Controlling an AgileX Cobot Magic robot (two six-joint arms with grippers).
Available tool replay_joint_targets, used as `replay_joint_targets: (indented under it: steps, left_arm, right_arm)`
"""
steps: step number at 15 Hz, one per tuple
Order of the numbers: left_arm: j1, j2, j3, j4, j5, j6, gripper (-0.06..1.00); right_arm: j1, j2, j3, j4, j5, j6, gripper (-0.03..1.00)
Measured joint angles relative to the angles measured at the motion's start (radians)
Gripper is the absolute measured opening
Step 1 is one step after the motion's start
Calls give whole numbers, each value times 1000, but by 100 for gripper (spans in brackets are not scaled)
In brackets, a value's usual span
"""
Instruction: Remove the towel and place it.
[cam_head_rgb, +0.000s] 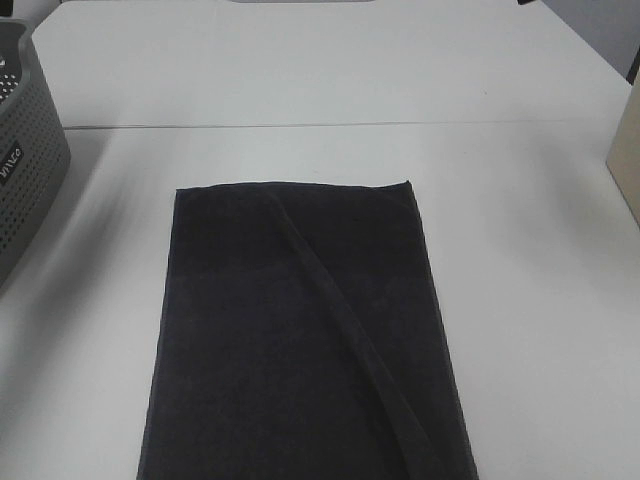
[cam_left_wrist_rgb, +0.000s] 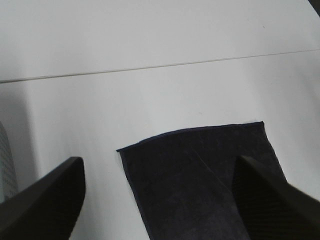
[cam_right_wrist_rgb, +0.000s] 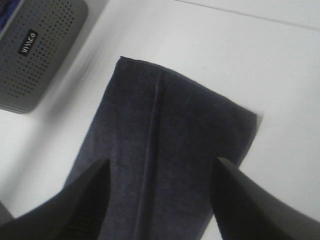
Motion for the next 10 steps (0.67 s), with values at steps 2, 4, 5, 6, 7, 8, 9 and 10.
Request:
replay_joint_targets:
  steps: [2,4,5,6,7,8,9,10]
  left_arm:
    - [50,71,0,-163,64,106,76]
    - [68,120,0,-265,83,165,76]
    - [70,151,-6,-287,92,177,76]
    - [68,189,-27,-297,96,183,76]
    - [62,229,-55,-303,100,183,76]
    - [51,275,-95,-308,117,183,76]
    - [34,316,-141,-307,134,164,76]
    - [4,361,-199,-289,146,132,76]
  right_arm:
    - [-74,62,0,105,38,-4,60]
    - [-115,129,0,143,52,-7,61]
    - [-115,159,0,146,53,-7,61]
    - [-115,191,0,149,54,-8,61]
    - [-115,227,-1,149,54,-11,61]
    - [-115,260,-1,149,54,-17,61]
    - [-115,293,-1,149,48,-28,61]
    - [-115,318,-1,149,40,-35,61]
